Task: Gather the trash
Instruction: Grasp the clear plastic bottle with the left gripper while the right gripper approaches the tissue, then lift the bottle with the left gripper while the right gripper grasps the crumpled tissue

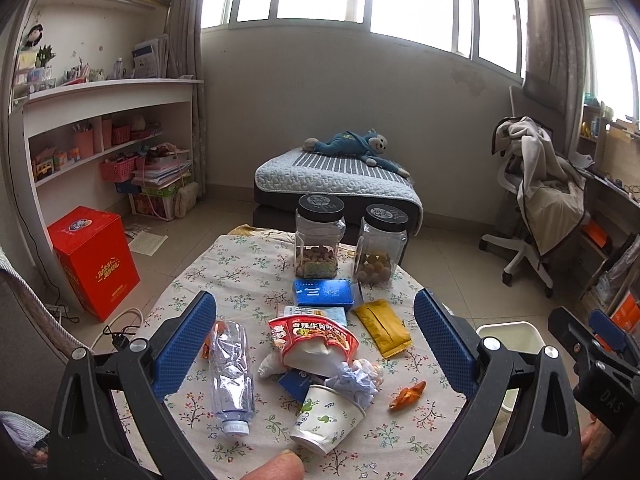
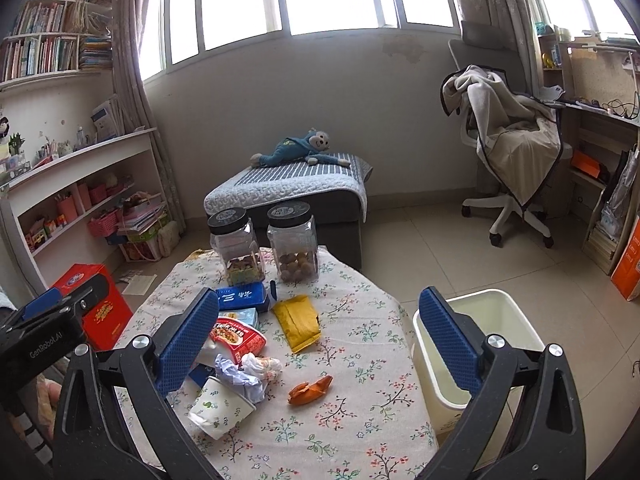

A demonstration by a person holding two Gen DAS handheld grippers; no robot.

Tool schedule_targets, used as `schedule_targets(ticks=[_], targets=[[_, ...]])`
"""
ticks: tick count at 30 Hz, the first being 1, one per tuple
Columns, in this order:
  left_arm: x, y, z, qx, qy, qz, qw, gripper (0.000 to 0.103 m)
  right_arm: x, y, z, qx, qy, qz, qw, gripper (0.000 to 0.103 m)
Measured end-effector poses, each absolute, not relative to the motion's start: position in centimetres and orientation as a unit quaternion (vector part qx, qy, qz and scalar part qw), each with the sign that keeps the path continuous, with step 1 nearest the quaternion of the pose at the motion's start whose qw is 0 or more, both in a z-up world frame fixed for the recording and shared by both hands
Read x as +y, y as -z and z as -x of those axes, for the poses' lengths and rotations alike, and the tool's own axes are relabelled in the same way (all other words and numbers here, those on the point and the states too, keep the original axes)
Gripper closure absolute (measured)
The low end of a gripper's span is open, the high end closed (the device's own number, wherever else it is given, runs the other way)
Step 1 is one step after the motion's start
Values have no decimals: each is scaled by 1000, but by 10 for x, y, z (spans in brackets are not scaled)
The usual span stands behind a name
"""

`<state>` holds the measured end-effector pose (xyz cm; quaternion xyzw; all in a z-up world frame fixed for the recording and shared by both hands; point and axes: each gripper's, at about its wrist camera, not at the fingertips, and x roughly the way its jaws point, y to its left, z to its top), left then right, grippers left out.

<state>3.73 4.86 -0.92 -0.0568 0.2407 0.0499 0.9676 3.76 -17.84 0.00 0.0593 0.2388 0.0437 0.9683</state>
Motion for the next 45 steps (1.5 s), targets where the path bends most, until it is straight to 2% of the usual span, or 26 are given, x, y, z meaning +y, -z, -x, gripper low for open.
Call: schedule_targets(ticks=[4,7,11,13,17,23,29,32,36,42,45], targets=[[78,-3,-70,284,-59,69,954,7,-171,4,-67,302,-81,-66,948,7],[110,8,-102,355,-25,111,928,7,-170,13,-97,354,-107,-83,926,7],[144,63,-138,474,-1,153,867,7,-175,45,-129,417,-133,-136,889,7],[158,96,-144,502,-43,155,850,7,-173,76,-141,456,-131,-137,870,7],[188,146,-152,566,-71,214,793,7,-162,95,-156,493,-142,-131,848,7],[187,179,-170,605,-84,201,766,8,-139,117,-174,520,-155,-112,833,7],[189,204,-183,629,-69,213,744,16,-122,130,-182,534,-179,-96,821,7],[189,212,-187,636,-62,212,740,25,-114,135,-183,538,-187,-80,818,7],[186,214,-189,640,-43,213,737,46,-102,144,-184,542,-209,-54,812,7],[172,188,-181,615,-12,197,764,47,-73,150,-171,526,-276,13,804,7],[168,174,-171,599,5,194,777,47,-67,151,-169,519,-288,31,804,15]])
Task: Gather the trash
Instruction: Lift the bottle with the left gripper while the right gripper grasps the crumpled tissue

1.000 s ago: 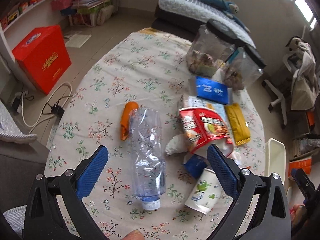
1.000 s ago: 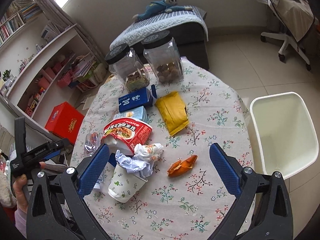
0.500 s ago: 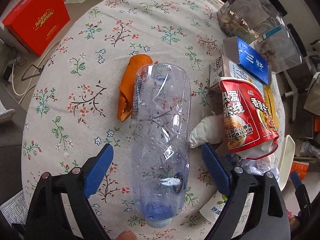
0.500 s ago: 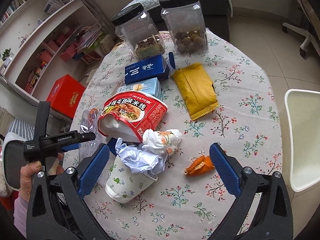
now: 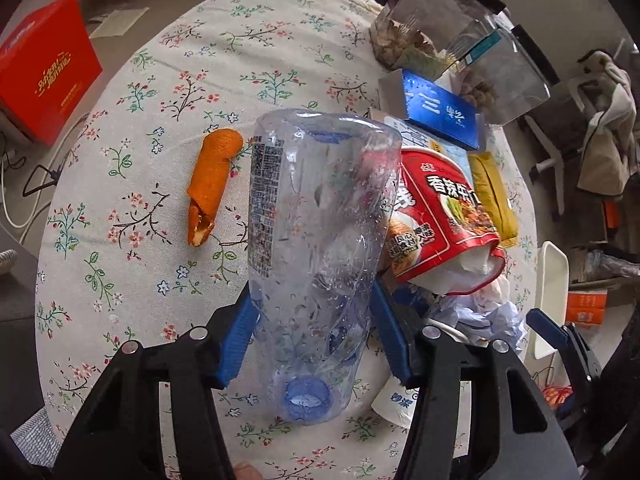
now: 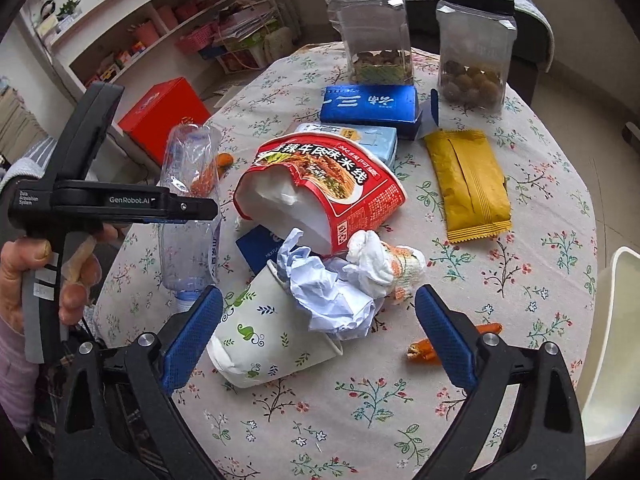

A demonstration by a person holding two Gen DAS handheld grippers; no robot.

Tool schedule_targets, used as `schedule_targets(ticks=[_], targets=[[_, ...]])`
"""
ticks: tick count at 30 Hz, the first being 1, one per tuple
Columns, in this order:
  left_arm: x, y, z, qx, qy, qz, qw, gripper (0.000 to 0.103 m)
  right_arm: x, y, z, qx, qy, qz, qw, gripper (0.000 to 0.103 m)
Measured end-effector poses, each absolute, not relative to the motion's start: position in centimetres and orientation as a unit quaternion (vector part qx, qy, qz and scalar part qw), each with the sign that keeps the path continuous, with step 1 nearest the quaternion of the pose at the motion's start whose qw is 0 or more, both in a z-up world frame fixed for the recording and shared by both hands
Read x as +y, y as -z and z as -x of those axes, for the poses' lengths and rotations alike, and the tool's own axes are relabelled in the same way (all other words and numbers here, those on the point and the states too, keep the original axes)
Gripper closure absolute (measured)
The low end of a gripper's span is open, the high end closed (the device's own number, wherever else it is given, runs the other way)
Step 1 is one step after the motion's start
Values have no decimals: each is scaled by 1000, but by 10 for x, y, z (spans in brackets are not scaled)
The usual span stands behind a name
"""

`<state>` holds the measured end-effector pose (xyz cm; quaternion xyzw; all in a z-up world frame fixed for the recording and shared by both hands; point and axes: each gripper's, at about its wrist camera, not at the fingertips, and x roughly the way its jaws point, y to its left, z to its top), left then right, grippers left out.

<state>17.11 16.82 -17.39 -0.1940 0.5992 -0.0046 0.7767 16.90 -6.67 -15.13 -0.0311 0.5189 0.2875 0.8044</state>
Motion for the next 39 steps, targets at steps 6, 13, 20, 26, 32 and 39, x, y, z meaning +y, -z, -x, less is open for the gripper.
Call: schedule_targets(ticks=[6,13,20,26,32,39], targets=[[157,156,-155,580,30,181,794,50,-59,164,-177,526,-298,42,795,38],[146,140,-155,558,44,168,812,51,-59,163,-178,533,-320,18,783,82],[143,125,-152,537,41,155,828,51,-65,145,-174,515,-321,8,795,83],[141,106,-144,510,40,151,846,52,-76,117,-168,478,-319,-17,818,83],[140,88,-140,479,37,159,862,52,-94,96,-164,435,-301,-44,848,83],[129,65,-137,429,44,166,887,52,-112,78,-162,390,-275,-61,876,83]])
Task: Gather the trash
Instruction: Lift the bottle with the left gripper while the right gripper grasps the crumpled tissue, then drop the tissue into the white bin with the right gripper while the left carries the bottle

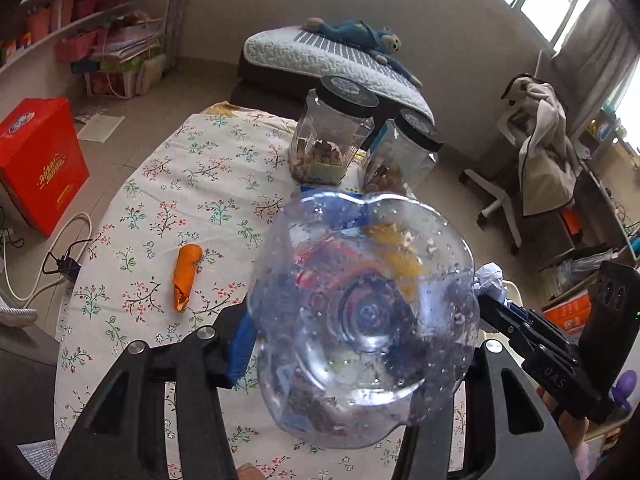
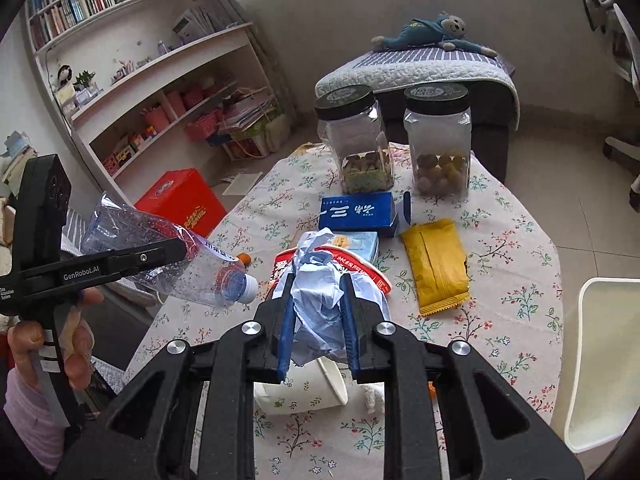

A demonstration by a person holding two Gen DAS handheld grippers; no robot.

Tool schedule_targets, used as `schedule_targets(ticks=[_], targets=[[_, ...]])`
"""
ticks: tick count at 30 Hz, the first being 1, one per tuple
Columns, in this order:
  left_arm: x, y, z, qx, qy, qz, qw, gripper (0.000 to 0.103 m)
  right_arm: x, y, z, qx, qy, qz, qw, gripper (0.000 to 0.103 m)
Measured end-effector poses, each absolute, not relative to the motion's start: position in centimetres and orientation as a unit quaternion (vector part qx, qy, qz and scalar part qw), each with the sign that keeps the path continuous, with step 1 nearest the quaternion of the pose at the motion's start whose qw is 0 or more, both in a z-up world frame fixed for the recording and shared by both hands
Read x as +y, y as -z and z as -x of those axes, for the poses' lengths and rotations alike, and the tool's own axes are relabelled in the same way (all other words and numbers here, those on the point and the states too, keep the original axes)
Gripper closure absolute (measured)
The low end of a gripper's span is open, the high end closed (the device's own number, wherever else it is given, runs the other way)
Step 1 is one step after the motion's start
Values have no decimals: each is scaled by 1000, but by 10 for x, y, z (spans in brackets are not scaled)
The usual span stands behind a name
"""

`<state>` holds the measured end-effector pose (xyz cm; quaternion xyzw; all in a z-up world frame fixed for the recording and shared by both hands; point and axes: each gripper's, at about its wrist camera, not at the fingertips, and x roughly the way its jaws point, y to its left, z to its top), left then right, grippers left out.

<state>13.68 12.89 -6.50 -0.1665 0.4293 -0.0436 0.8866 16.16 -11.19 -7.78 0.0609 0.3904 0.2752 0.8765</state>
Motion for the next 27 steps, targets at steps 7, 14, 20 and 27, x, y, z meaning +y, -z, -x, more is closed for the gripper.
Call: schedule_targets(ticks=[7,14,20,27], targets=[[106,42,-136,382,57,158,909,52,-135,59,-156,334,-241,-64,909,83],[75,36,-139,359,72,142,920,53,-169,46,-149,295,-195,-57,934,83],[43,36,-142,350,91,123,924,53,-211,45,-148,285,-144,-66,945,83],[-4,37,-144,349,128,98,923,53,-276,59,-158,311,-55,-93,944,83]])
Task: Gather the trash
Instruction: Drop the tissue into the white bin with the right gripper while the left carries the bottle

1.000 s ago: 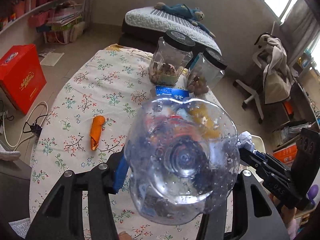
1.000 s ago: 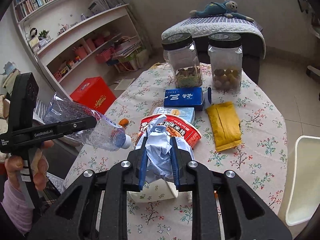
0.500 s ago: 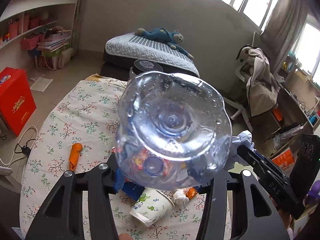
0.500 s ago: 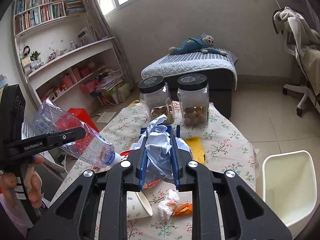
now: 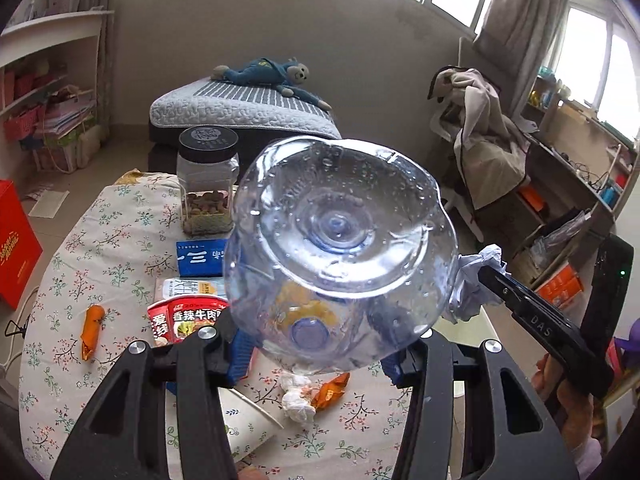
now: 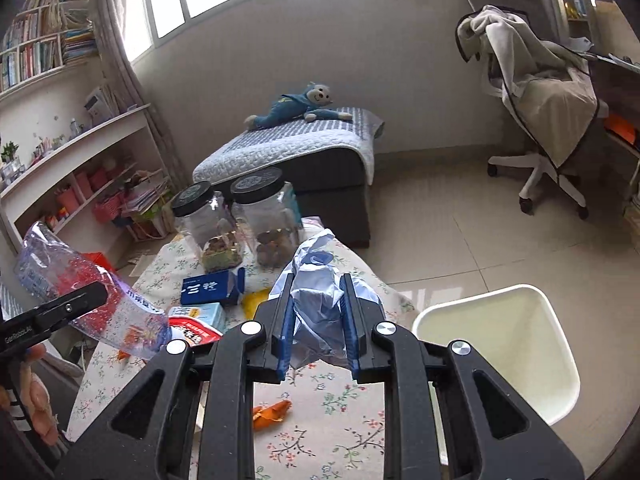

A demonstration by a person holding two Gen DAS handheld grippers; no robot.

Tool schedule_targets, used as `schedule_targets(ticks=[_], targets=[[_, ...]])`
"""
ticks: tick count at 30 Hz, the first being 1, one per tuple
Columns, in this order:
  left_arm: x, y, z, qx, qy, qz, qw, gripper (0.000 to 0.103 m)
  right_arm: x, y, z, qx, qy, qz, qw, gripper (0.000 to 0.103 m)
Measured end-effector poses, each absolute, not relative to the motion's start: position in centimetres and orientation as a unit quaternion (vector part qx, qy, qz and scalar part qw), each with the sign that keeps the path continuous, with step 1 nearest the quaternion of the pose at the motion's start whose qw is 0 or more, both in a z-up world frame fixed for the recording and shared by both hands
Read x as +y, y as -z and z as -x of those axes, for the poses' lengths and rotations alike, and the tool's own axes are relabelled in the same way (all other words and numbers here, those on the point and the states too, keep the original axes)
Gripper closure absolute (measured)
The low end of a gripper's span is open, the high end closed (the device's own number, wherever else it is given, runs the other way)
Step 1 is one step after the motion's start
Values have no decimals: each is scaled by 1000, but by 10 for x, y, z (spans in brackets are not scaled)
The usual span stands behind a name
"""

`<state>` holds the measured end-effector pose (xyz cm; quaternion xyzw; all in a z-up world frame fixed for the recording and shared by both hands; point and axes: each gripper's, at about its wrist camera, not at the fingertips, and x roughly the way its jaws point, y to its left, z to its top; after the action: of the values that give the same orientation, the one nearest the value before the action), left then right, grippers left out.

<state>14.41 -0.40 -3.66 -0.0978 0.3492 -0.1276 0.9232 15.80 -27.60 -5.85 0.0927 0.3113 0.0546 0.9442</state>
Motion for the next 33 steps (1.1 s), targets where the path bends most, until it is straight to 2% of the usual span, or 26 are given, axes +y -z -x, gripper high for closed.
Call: schedule_targets(ticks=[7,9,10,11,13,17,25,33], targets=[[-64,46,-156,364,169,86,912,53,-333,76,-168,354,42,-127,926,83],[-82,48,-160,368,181,82,908,53,-347,78,-168,361,70,-135,920,79],[-92,49,-161,371,188,81,906,53,-353,78,-167,358,86,-140,919,70],[-102,50,-163,373,194,79,904,53,-360,76,-164,350,102,-145,920,49],[-121,51,-168,378,207,77,899,53,-369,71,-158,330,131,-152,922,36],[-155,57,-175,388,229,72,890,53,-391,60,-149,297,184,-158,924,17],[-219,83,-188,427,257,71,864,53,-424,48,-134,261,229,-180,920,9],[-270,108,-197,464,281,68,837,52,-448,41,-122,234,257,-208,914,8]])
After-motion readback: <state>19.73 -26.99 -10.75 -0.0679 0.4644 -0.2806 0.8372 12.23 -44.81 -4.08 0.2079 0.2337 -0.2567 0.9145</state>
